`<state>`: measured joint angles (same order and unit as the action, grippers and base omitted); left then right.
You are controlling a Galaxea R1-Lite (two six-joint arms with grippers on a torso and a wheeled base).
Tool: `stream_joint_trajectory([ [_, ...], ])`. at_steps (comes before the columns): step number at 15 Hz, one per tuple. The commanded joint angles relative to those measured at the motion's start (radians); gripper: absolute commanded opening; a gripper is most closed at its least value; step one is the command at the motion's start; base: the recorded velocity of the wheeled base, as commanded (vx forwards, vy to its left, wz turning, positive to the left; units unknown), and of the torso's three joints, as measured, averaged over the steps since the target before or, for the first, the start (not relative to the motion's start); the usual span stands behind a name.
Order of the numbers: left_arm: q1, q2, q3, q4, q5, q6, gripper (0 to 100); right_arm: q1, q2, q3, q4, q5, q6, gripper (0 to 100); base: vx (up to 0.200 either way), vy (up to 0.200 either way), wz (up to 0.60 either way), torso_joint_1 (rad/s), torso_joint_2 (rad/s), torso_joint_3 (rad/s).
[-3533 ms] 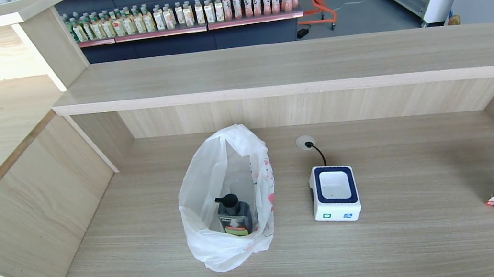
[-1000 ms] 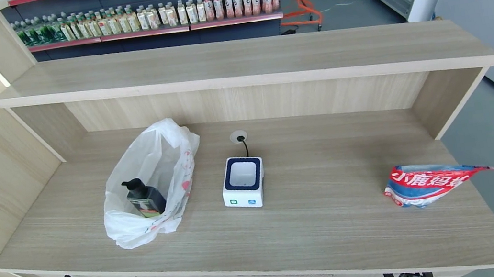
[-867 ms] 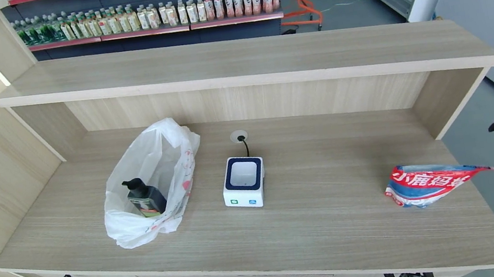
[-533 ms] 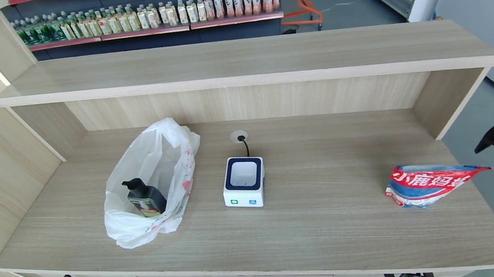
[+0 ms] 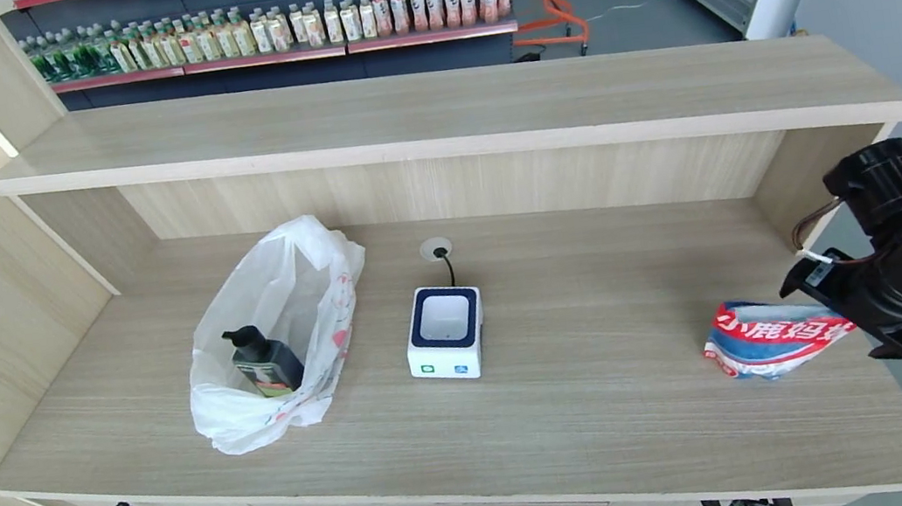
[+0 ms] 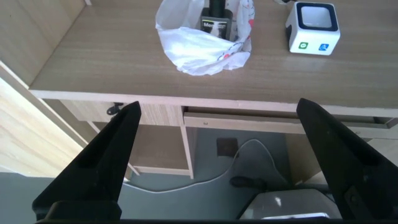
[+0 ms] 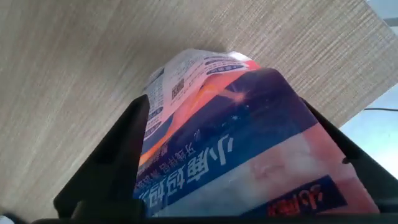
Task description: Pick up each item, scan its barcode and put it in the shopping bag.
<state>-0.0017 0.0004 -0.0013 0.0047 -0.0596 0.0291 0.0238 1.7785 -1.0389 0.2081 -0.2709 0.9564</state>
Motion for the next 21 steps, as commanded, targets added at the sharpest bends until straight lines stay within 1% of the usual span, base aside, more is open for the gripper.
stream_joint_trajectory([
  [1, 0.000, 0.001, 0.000, 0.000, 0.000, 0.000, 100, 0.019, 0.082, 0.000, -0.006, -0.001, -0.004, 0, 0.000, 0.000, 0.00, 0.000, 0.00, 0.000],
  [3, 0.000, 0.001, 0.000, 0.000, 0.000, 0.000, 100, 0.031, 0.111, -0.009, -0.027, -0.004, -0.036, 0, 0.000, 0.000, 0.00, 0.000, 0.00, 0.000],
  [6, 0.000, 0.001, 0.000, 0.000, 0.000, 0.000, 100, 0.039, 0.133, 0.000, -0.130, -0.016, -0.120, 0, 0.000, 0.000, 0.00, 0.000, 0.00, 0.000],
  [8, 0.000, 0.001, 0.001, 0.000, 0.000, 0.000, 100, 0.039, 0.116, 0.028, -0.148, -0.024, -0.265, 0, 0.000, 0.000, 0.00, 0.000, 0.00, 0.000],
  [9, 0.000, 0.001, 0.000, 0.000, 0.000, 0.000, 100, 0.039, 0.073, 0.033, -0.176, -0.024, -0.334, 0, 0.000, 0.000, 0.00, 0.000, 0.00, 0.000],
  [11, 0.000, 0.001, 0.000, 0.000, 0.000, 0.000, 100, 0.036, -0.019, 0.062, -0.288, 0.062, -0.470, 0, 0.000, 0.000, 0.00, 0.000, 0.00, 0.000],
  [12, 0.000, 0.001, 0.000, 0.000, 0.000, 0.000, 100, -0.016, -0.123, 0.145, -0.460, 0.328, -0.677, 0, 0.000, 0.000, 0.00, 0.000, 0.00, 0.000],
  [13, 0.000, 0.001, 0.000, 0.000, 0.000, 0.000, 100, -0.074, -0.180, 0.212, -0.532, 0.573, -0.814, 0, 0.000, 0.000, 0.00, 0.000, 0.00, 0.000],
  [14, 0.000, 0.001, 0.001, 0.000, 0.000, 0.000, 100, -0.136, -0.217, 0.257, -0.542, 0.794, -0.936, 0, 0.000, 0.000, 0.00, 0.000, 0.00, 0.000],
  [15, 0.000, 0.001, 0.000, 0.000, 0.000, 0.000, 100, -0.188, -0.248, 0.286, -0.538, 0.984, -1.042, 0, 0.000, 0.000, 0.00, 0.000, 0.00, 0.000],
  [16, 0.000, 0.001, 0.000, 0.000, 0.000, 0.000, 100, -0.200, -0.280, 0.303, -0.536, 1.147, -1.108, 0, 0.000, 0.000, 0.00, 0.000, 0.00, 0.000],
  [17, 0.000, 0.001, 0.000, 0.000, 0.000, 0.000, 100, -0.191, -0.301, 0.289, -0.536, 1.251, -1.104, 0, 0.000, 0.000, 0.00, 0.000, 0.00, 0.000],
  [18, 0.000, 0.001, 0.000, 0.000, 0.000, 0.000, 100, -0.156, -0.312, 0.275, -0.536, 1.299, -1.096, 0, 0.000, 0.000, 0.00, 0.000, 0.00, 0.000],
  [19, 0.000, 0.001, 0.000, 0.000, 0.000, 0.000, 100, -0.090, -0.334, 0.269, -0.538, 1.312, -1.073, 0, 0.000, 0.000, 0.00, 0.000, 0.00, 0.000],
  [21, 0.000, 0.001, 0.000, 0.000, 0.000, 0.000, 100, 0.001, -0.361, 0.255, -0.538, 1.337, -0.989, 0, 0.000, 0.000, 0.00, 0.000, 0.00, 0.000],
])
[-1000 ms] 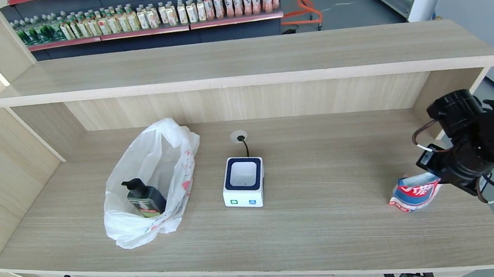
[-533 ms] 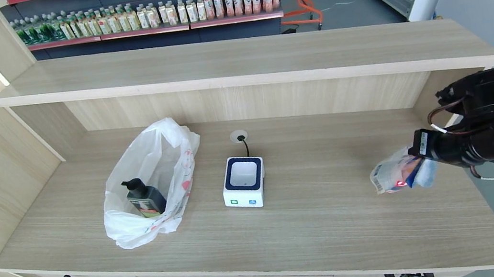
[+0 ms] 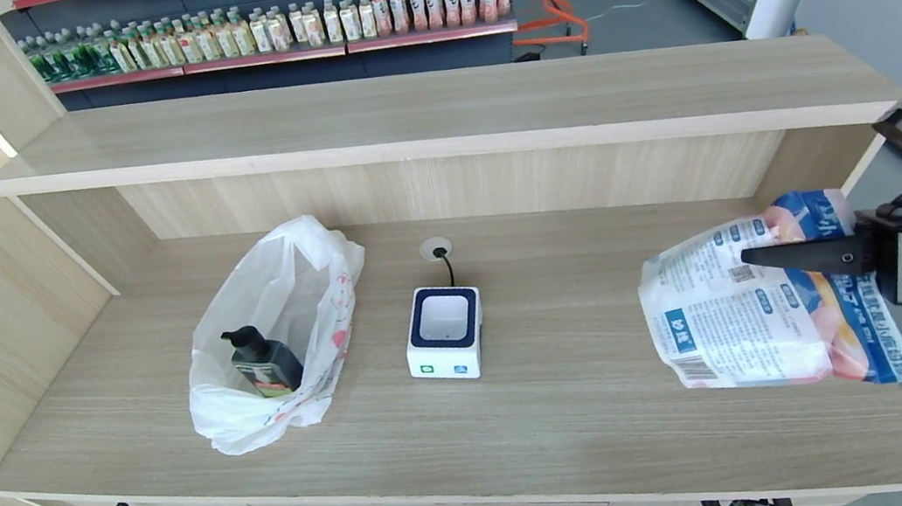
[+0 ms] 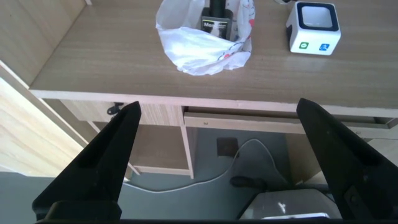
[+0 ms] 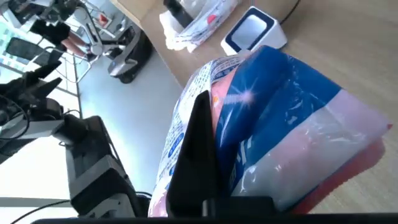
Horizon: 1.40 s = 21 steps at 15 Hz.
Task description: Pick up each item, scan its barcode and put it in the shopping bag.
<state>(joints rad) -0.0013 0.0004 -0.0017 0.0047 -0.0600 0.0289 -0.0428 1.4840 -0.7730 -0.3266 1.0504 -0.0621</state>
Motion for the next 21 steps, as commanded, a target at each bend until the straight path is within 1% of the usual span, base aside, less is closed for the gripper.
stream_joint_trajectory([
  [1, 0.000, 0.001, 0.000, 0.000, 0.000, 0.000, 100, 0.115, -0.080, -0.022, -0.006, 0.026, 0.104, 0, 0.000, 0.000, 0.00, 0.000, 0.00, 0.000],
  [3, 0.000, 0.001, 0.000, 0.000, 0.000, 0.000, 100, 0.195, -0.116, -0.029, -0.008, 0.026, 0.232, 0, 0.000, 0.000, 0.00, 0.000, 0.00, 0.000],
  [5, 0.000, 0.001, 0.000, 0.000, 0.000, 0.000, 100, 0.235, -0.131, -0.029, -0.008, 0.026, 0.344, 0, 0.000, 0.000, 0.00, 0.000, 0.00, 0.000],
  [6, 0.000, 0.001, 0.000, 0.000, 0.000, 0.000, 100, 0.239, -0.128, -0.031, -0.009, 0.026, 0.366, 0, 0.000, 0.000, 0.00, 0.000, 0.00, 0.000],
  [10, 0.000, 0.001, 0.000, 0.000, 0.000, 0.000, 100, 0.274, -0.125, -0.020, -0.006, 0.026, 0.400, 0, 0.000, 0.000, 0.00, 0.000, 0.00, 0.000],
  [13, 0.000, 0.001, 0.000, 0.000, 0.000, 0.000, 100, 0.296, -0.126, -0.009, -0.005, 0.026, 0.400, 0, 0.000, 0.000, 0.00, 0.000, 0.00, 0.000],
  [21, 0.000, 0.001, 0.000, 0.000, 0.000, 0.000, 100, 0.319, -0.125, 0.001, -0.002, 0.026, 0.401, 0, 0.000, 0.000, 0.00, 0.000, 0.00, 0.000],
])
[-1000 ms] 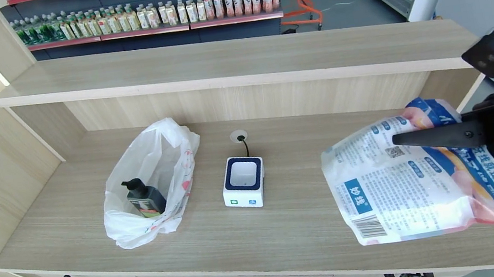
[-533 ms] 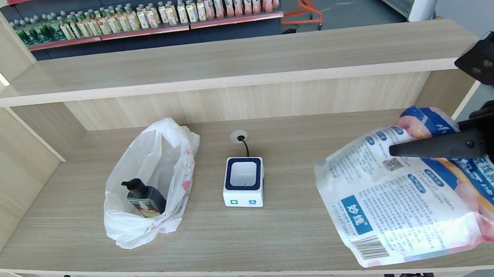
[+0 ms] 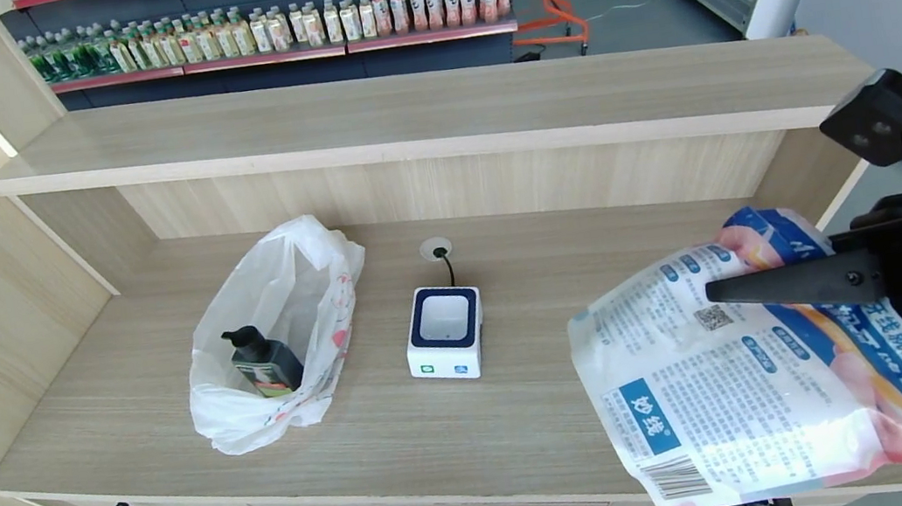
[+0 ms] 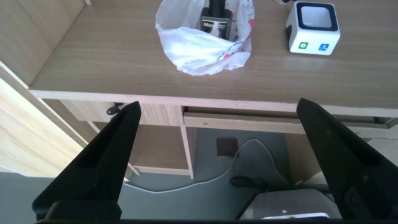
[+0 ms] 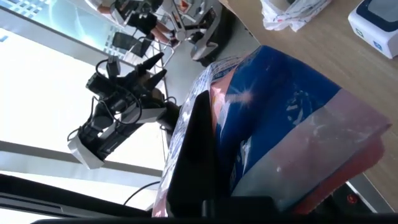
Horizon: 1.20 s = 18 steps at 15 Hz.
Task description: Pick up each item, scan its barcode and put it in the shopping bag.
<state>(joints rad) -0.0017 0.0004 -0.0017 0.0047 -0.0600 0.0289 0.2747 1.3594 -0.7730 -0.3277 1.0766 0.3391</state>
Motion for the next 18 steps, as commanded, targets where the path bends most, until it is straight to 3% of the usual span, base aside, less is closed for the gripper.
stream_joint_trajectory([
  [1, 0.000, 0.001, 0.000, 0.000, 0.000, 0.000, 100, 0.001, -0.002, 0.004, -0.001, 0.000, 0.000, 0, 0.000, 0.000, 0.00, 0.000, 0.00, 0.000],
  [18, 0.000, 0.001, 0.000, 0.000, 0.000, 0.000, 100, 0.001, -0.028, -0.011, -0.007, 0.000, 0.008, 0, 0.000, 0.000, 0.00, 0.000, 0.00, 0.000],
])
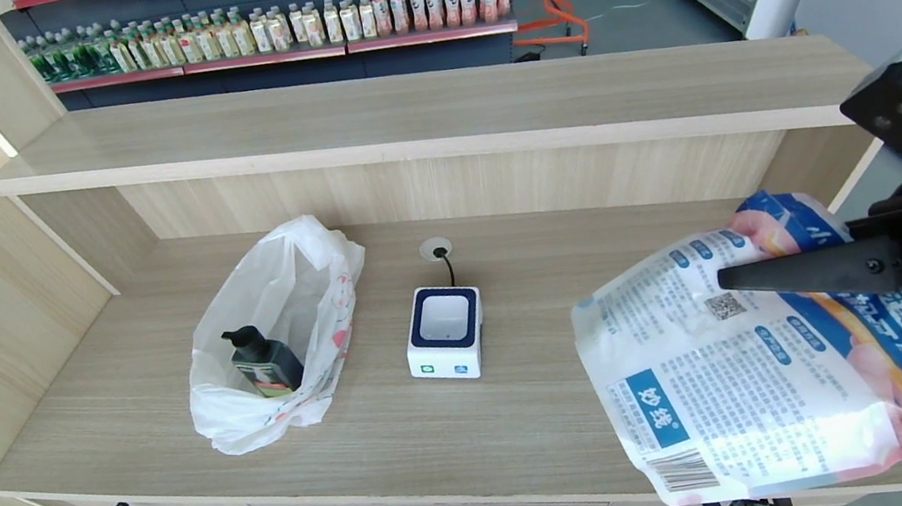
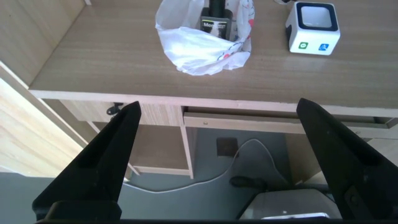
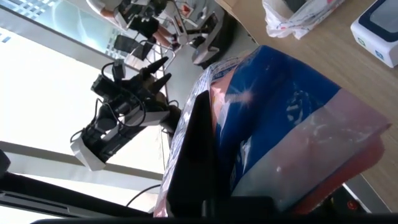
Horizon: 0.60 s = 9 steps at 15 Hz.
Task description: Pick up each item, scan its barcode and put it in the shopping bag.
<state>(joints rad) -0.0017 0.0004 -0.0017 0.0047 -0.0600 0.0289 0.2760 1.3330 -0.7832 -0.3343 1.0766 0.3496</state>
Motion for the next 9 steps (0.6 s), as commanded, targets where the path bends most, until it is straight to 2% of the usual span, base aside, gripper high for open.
stream_joint_trajectory([
  [1, 0.000, 0.001, 0.000, 0.000, 0.000, 0.000, 100, 0.000, -0.001, -0.013, -0.002, 0.000, 0.026, 0, 0.000, 0.000, 0.00, 0.000, 0.00, 0.000],
  [6, 0.000, 0.000, 0.000, 0.000, 0.000, 0.000, 100, 0.000, -0.006, -0.021, -0.015, 0.000, 0.065, 0, 0.000, 0.000, 0.00, 0.000, 0.00, 0.000],
  [9, 0.000, 0.001, 0.000, 0.000, 0.000, 0.000, 100, 0.005, -0.090, -0.016, -0.045, -0.003, 0.022, 0, 0.000, 0.000, 0.00, 0.000, 0.00, 0.000],
])
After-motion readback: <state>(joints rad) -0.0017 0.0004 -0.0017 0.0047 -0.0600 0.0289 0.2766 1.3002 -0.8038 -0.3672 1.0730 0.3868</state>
